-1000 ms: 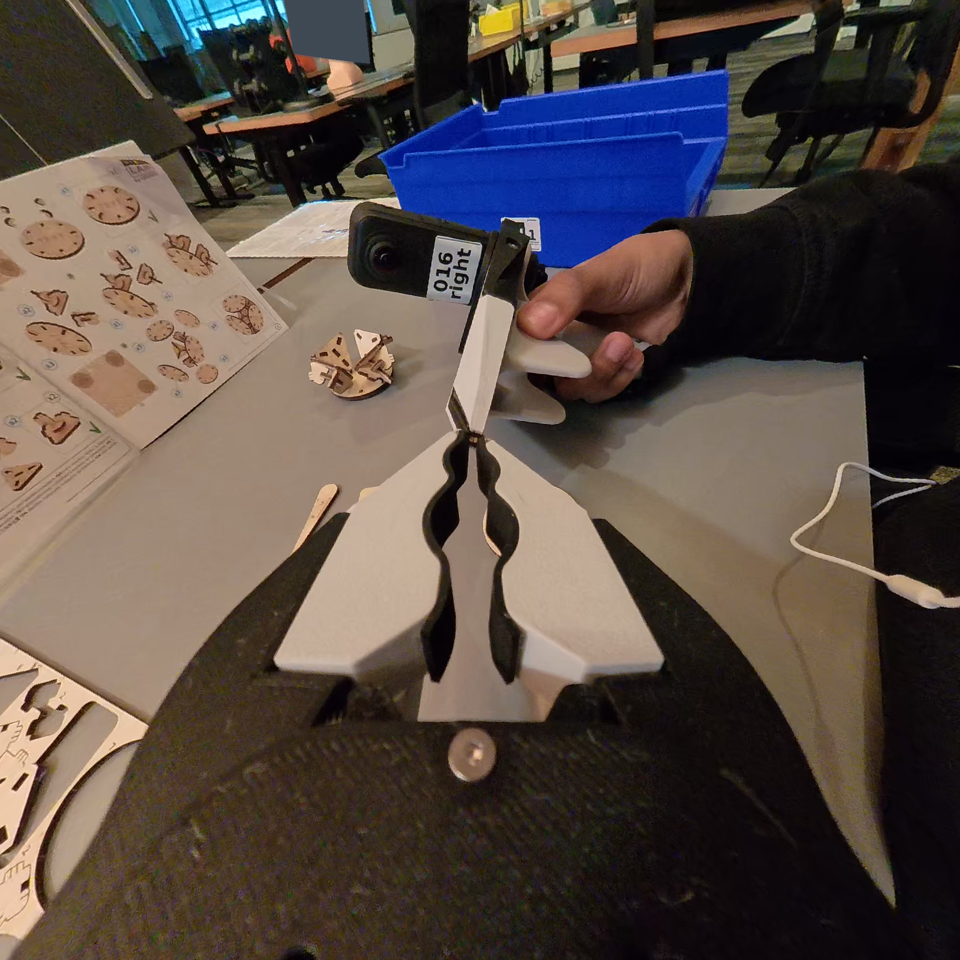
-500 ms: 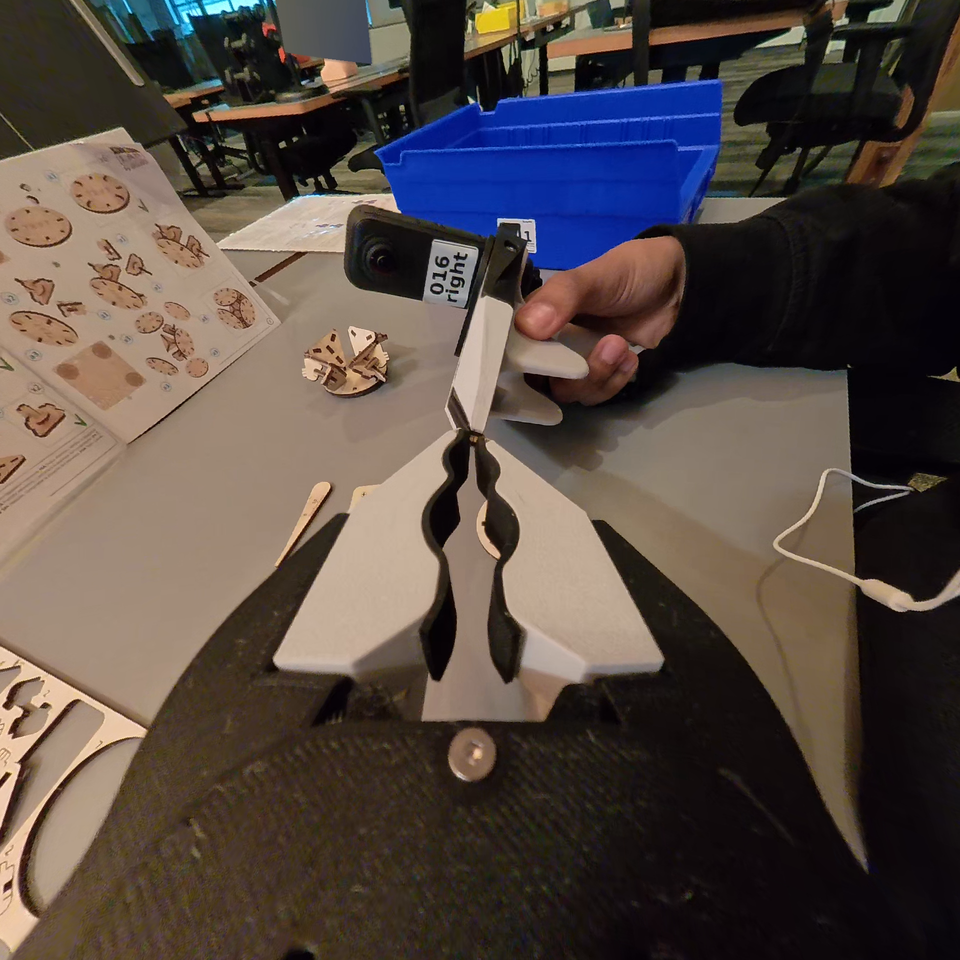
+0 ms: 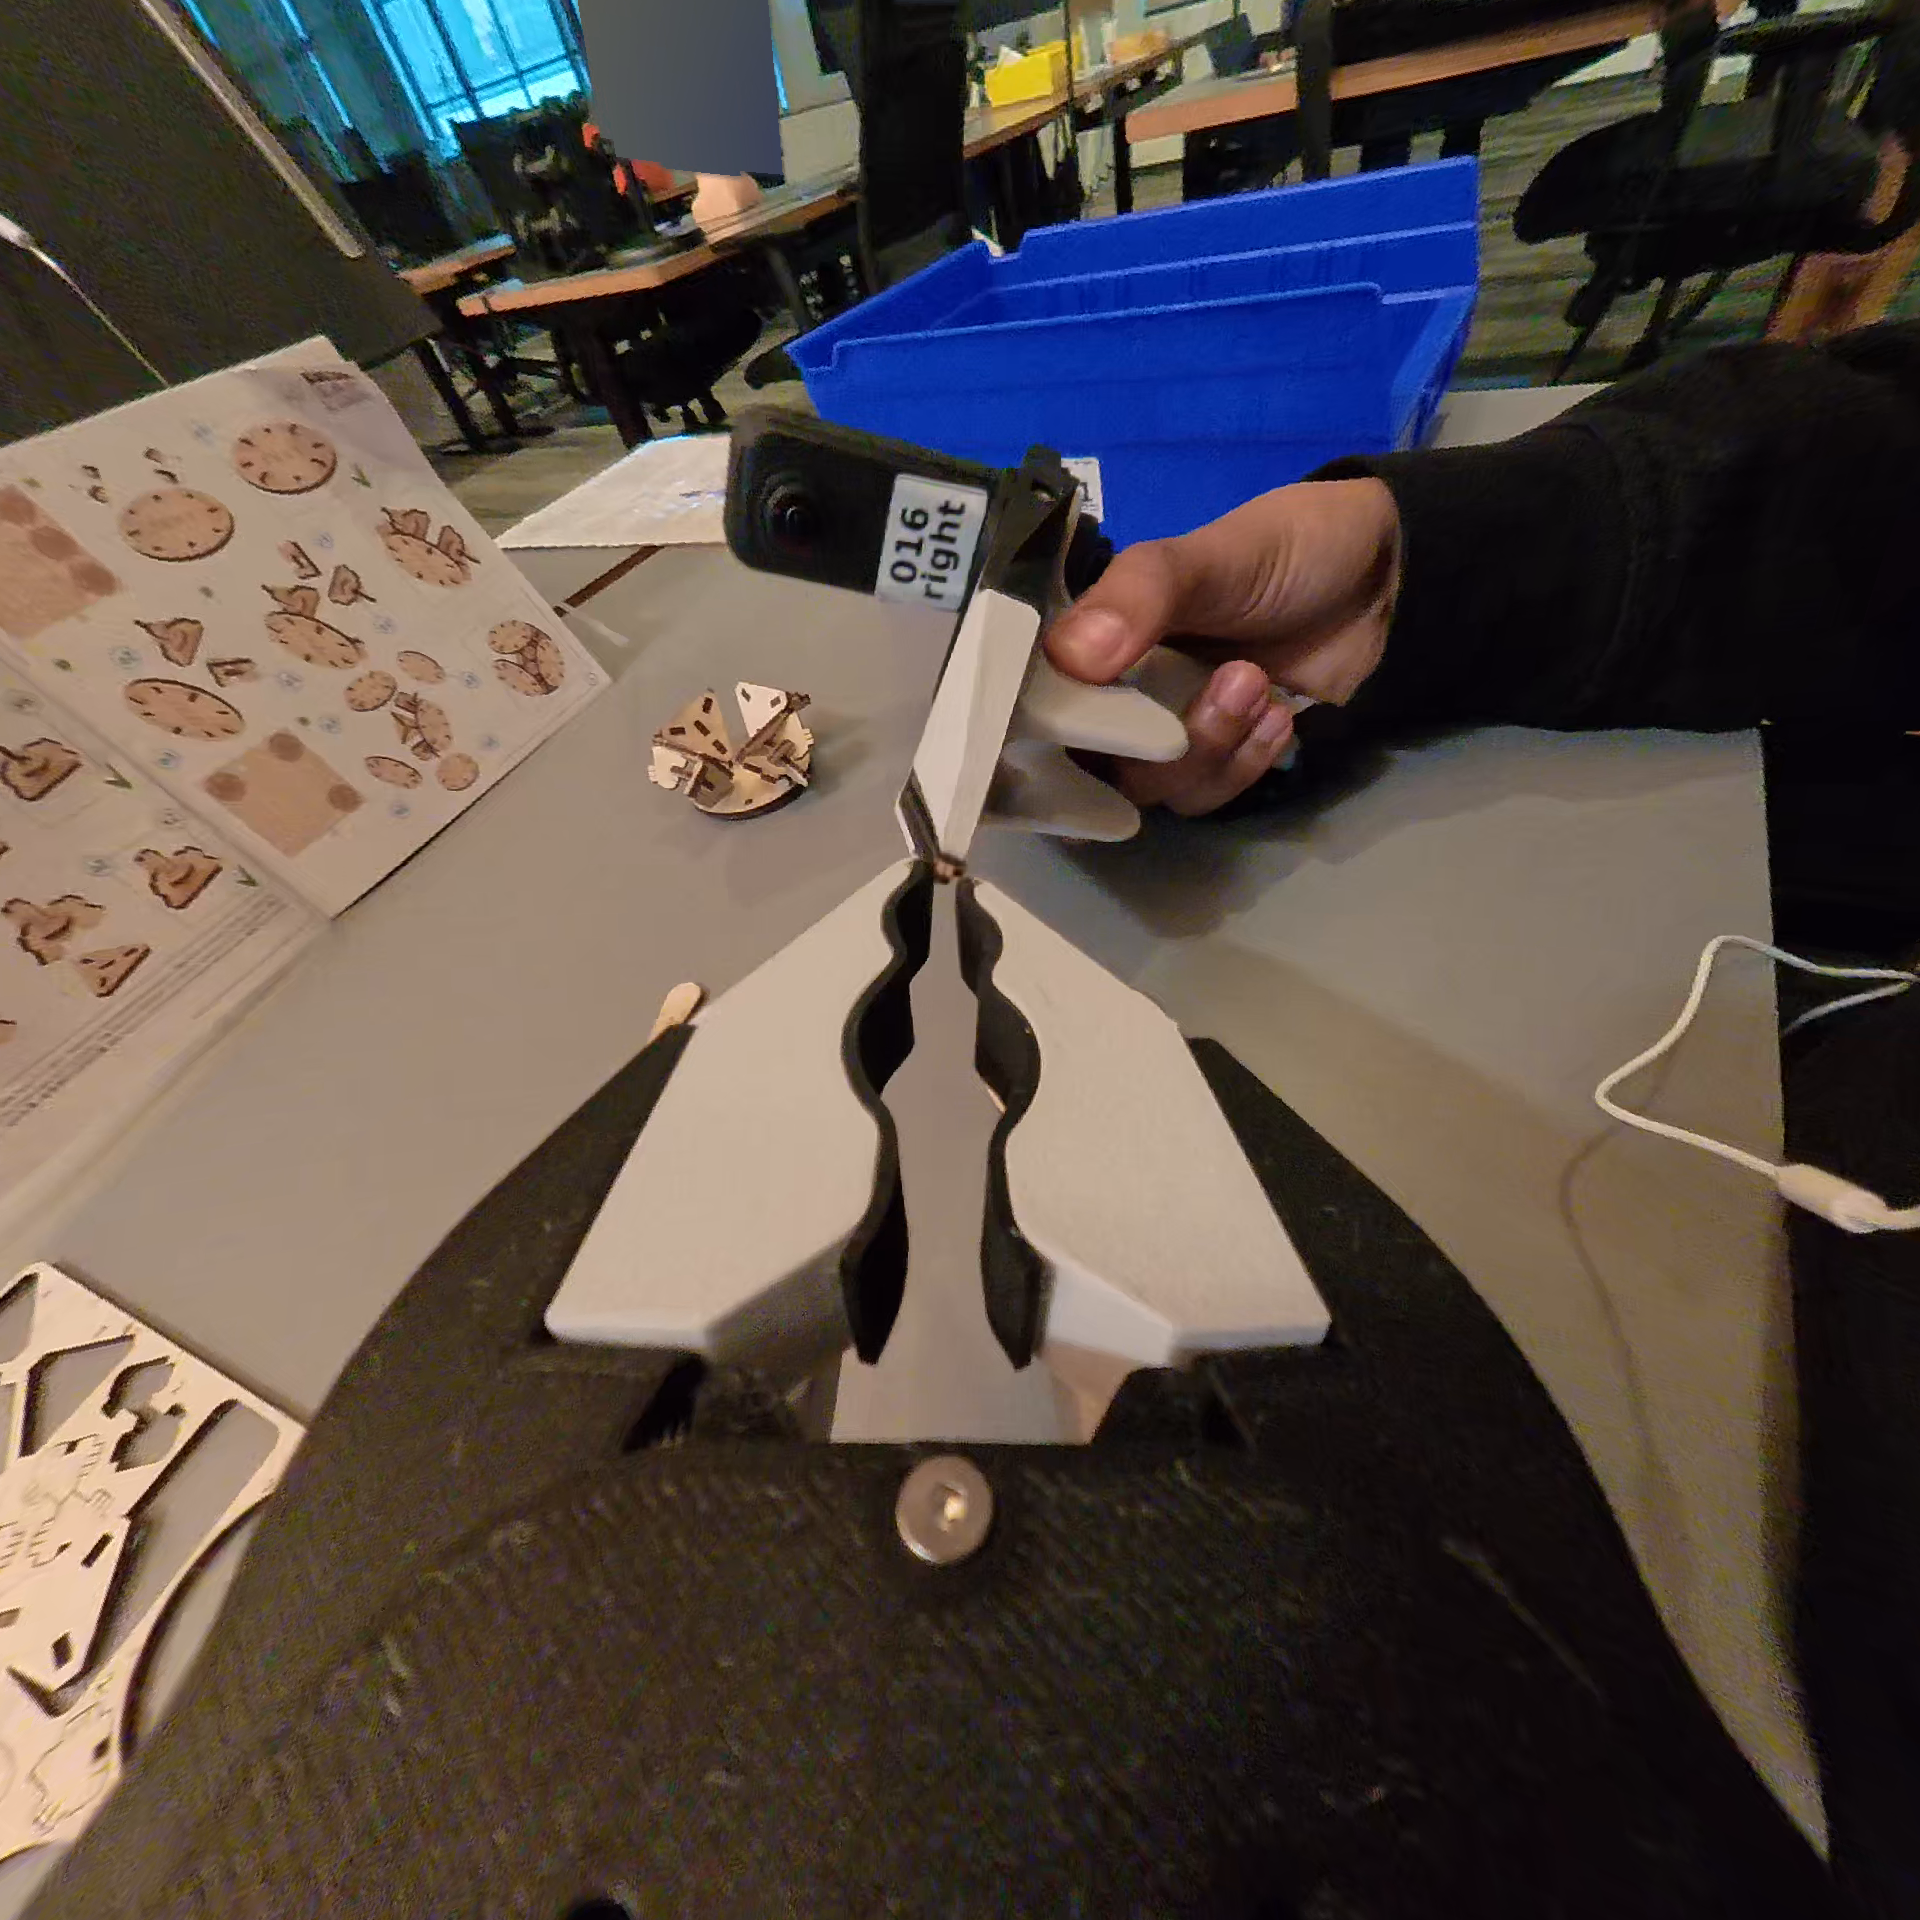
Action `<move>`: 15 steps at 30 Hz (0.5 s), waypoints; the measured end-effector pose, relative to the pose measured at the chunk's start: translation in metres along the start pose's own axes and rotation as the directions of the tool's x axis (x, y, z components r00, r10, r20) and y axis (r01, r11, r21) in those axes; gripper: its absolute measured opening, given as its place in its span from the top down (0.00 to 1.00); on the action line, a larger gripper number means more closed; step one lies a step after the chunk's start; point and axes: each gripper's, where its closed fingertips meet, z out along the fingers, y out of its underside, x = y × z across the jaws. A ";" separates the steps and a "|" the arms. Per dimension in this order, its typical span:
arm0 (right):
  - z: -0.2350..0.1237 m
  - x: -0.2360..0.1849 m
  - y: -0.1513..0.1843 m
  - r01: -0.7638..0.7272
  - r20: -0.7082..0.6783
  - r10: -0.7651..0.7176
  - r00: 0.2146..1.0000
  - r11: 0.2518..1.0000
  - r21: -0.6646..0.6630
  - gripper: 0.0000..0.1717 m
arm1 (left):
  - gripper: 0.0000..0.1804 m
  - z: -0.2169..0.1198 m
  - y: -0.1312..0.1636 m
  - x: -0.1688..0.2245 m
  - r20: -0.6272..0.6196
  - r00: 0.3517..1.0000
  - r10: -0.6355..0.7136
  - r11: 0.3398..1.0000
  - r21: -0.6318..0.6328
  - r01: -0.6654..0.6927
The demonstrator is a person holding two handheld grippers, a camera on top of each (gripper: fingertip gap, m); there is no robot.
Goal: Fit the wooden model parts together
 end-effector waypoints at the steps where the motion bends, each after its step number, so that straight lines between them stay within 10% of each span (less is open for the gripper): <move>1: -0.002 0.000 -0.003 0.014 -0.008 -0.014 1.000 1.000 0.011 1.00 | 1.00 0.000 0.000 -0.001 0.005 1.000 -0.008 1.000 0.004 0.008; 7: -0.025 0.015 -0.016 0.187 -0.274 -0.174 0.946 0.982 0.019 1.00 | 1.00 0.008 0.024 -0.007 -0.060 0.967 -0.247 0.964 -0.122 0.238; 15: -0.023 0.026 0.059 0.201 -0.557 -0.285 0.780 0.957 -0.208 1.00 | 0.97 0.029 0.070 -0.007 -0.036 0.895 -0.444 0.818 -0.424 0.389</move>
